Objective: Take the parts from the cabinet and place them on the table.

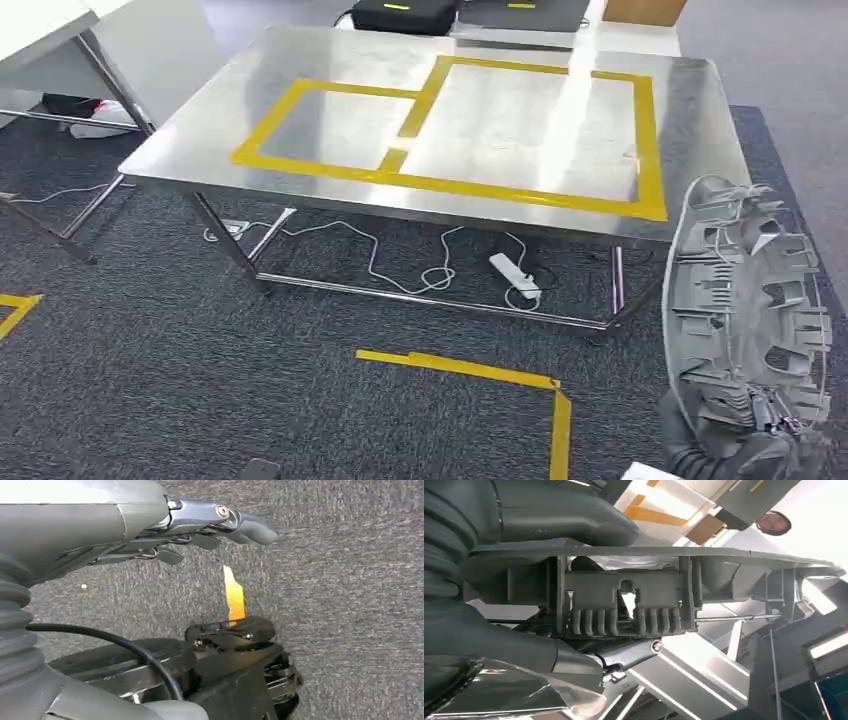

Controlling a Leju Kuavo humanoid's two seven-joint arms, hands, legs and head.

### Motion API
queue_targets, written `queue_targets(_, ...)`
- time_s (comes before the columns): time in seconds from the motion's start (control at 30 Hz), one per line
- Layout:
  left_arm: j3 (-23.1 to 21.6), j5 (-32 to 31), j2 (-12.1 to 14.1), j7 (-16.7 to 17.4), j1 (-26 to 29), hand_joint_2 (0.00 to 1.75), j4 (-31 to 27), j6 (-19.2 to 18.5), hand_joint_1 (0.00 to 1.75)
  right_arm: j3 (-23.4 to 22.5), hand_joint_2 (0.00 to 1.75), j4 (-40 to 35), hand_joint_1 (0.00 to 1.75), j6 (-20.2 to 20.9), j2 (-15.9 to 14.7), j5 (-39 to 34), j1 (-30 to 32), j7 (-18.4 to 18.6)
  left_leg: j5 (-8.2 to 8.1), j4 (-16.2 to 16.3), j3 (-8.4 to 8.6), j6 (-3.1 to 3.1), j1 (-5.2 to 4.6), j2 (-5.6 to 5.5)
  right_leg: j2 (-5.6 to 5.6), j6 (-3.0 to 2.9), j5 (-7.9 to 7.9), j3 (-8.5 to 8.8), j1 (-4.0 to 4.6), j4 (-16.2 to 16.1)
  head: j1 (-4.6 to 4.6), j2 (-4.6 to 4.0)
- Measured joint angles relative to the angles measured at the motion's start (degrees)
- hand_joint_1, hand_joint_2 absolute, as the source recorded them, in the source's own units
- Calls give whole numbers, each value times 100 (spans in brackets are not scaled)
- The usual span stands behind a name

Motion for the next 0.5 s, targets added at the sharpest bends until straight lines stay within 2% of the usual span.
queue_targets(0.03, 2, 0, -2, 0, 2, 175, 0, 0, 0, 0, 175, 7, 175, 0, -7, 0, 3, 2, -41, 0, 59, -16, 5, -5, -10, -4, 300, 132, -15, -383, 7, 0)
queue_targets(0.07, 2, 0, -7, 0, 0, 175, 0, -2, 0, 2, 175, 7, 175, 0, -13, 15, 2, 11, -96, 0, 140, -40, 15, -6, -31, -10, 689, 359, -30, -967, 0, 0)
queue_targets(0.1, 6, -2, -7, 0, 2, 175, 0, -2, 0, 17, 175, 9, 175, 0, -24, 57, -3, 44, -149, -3, 177, -76, 14, -1, -67, 8, 875, 518, -37, -1373, 9, 0)
queue_targets(0.13, 18, -2, 2, 0, -14, 175, 0, -2, 0, 26, 175, 31, 175, 0, -42, 96, -25, 89, -172, 14, 202, -112, -1, -4, -76, -13, 669, 504, 10, -1419, 11, 0)
queue_targets(0.17, 20, -9, 4, 2, -30, 175, 0, 2, 0, 39, 175, 31, 175, -2, -57, 133, -39, 109, -195, 21, 159, -151, -14, 1, -80, -140, 603, 594, 18, -1469, 13, 2)
queue_targets(0.2, 22, -9, 4, 2, -27, 175, 0, 2, 0, 57, 175, 33, 175, -7, -63, 149, -4, 144, -217, 10, 166, -182, -15, 12, -63, -185, 702, 573, 18, -1486, -9, 0)
queue_targets(0.27, 24, -9, 4, 4, -25, 175, 0, 2, 0, 70, 175, 48, 175, -11, -85, 159, -3, 216, -206, 81, 227, -229, -7, 12, -36, -269, 654, 653, 5, -1496, -17, 0)
queue_targets(0.3, 26, -9, 4, 2, -30, 175, 0, 2, 0, 72, 175, 50, 175, -11, -85, 168, 9, 243, -193, 314, 138, -250, 0, 7, -52, -311, 627, 727, -11, -1527, -11, 0)
queue_targets(0.33, 28, -11, 2, 2, -40, 175, 0, 0, 0, 85, 175, 50, 175, -11, -92, 194, 0, 260, -229, 662, -51, -269, 0, 7, -56, -352, 592, 781, -12, -1532, -37, 0)
queue_targets(0.37, 33, -11, 2, 2, -40, 175, 0, 0, 0, 107, 175, 50, 175, -11, -96, 212, -21, 264, -366, 1101, -330, -297, 13, 7, -51, -374, 550, 817, -10, -1532, -28, 0)
queue_targets(0.43, 50, -13, 4, 2, -31, 175, 0, -2, 0, 146, 175, 55, 175, -11, -116, 232, -30, 269, -772, 1835, -849, -331, 19, 7, -28, -386, 461, 907, 0, -1532, -33, 0)
queue_targets(0.47, 57, -13, 4, 2, -17, 175, 0, -4, 0, 157, 175, 57, 175, -11, -120, 232, -20, 273, -848, 1950, -1005, -325, 18, 7, -15, -383, 412, 969, 7, -1532, -35, 0)
queue_targets(0.5, 63, -15, 4, 2, -6, 175, 0, -7, 0, 164, 175, 63, 175, -11, -122, 232, -15, 280, -767, 1835, -1038, -306, 17, 7, -3, -382, 360, 1045, 16, -1532, -33, 0)
